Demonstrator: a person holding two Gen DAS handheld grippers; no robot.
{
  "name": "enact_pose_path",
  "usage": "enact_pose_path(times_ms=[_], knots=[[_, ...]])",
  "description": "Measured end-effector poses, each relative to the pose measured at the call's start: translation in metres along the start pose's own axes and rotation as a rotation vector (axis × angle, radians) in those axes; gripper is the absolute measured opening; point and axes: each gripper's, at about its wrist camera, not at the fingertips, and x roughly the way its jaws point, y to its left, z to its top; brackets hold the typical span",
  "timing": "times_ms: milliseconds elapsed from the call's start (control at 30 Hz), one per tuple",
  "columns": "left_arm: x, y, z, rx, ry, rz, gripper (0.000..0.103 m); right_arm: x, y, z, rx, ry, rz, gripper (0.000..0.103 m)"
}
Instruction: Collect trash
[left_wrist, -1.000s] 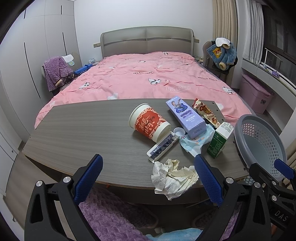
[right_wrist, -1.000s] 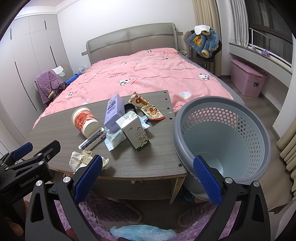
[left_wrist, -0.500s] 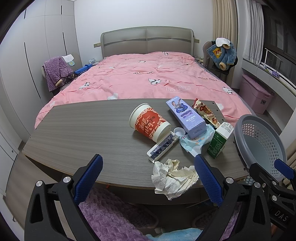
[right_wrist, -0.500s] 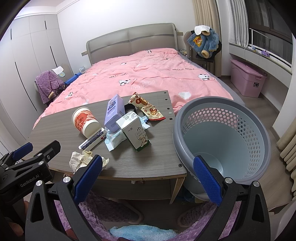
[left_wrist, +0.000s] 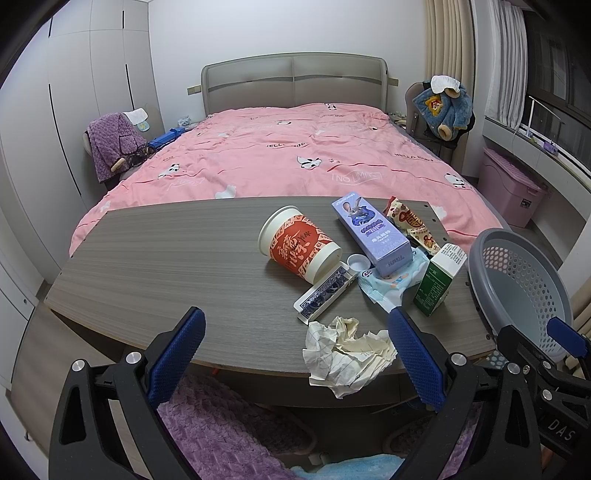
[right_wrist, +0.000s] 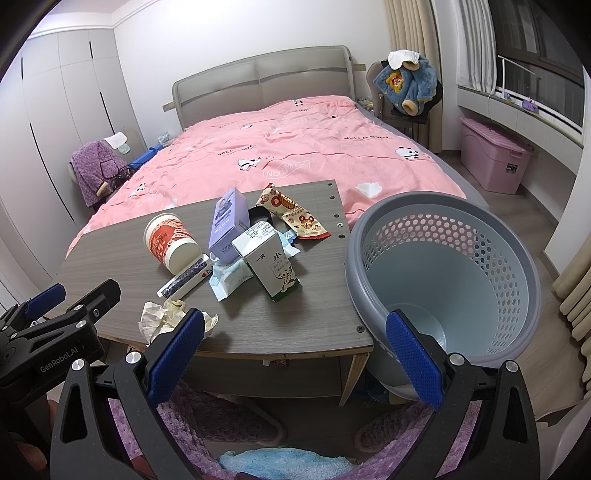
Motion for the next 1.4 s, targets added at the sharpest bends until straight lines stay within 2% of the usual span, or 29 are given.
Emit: enact_pose_path(times_ms=[633,900,1133,1300,1400], knots=[[0.003,0.004,0.000,-0.007,0.010,-0.002,0.095,-0.001,-0.002,0.001,0.011,0.001,-0.001,0.097],[0.023,0.010,-0.015,-0.010,0.074,-0.013,0.095,-0.001,-0.018,-0.003,0.058,-0.005,-0.015,0.097],[0.041,-0.001,-0.028,0.014,0.137,-0.075,0.095,0.006,-0.033,-0.007,0.083,-0.002,0.000,0.097],[0.056,-0.017,-0.036,0.020,0.191,-0.147,0.095,0.010,-0.044,-0.009,0.105,0.002,0.009,0.097],[0.061,-0.027,-0.038,0.041,0.205,-0.154,0.095,0.013,-0.051,-0.010,0.119,0.003,0.008,0.097]])
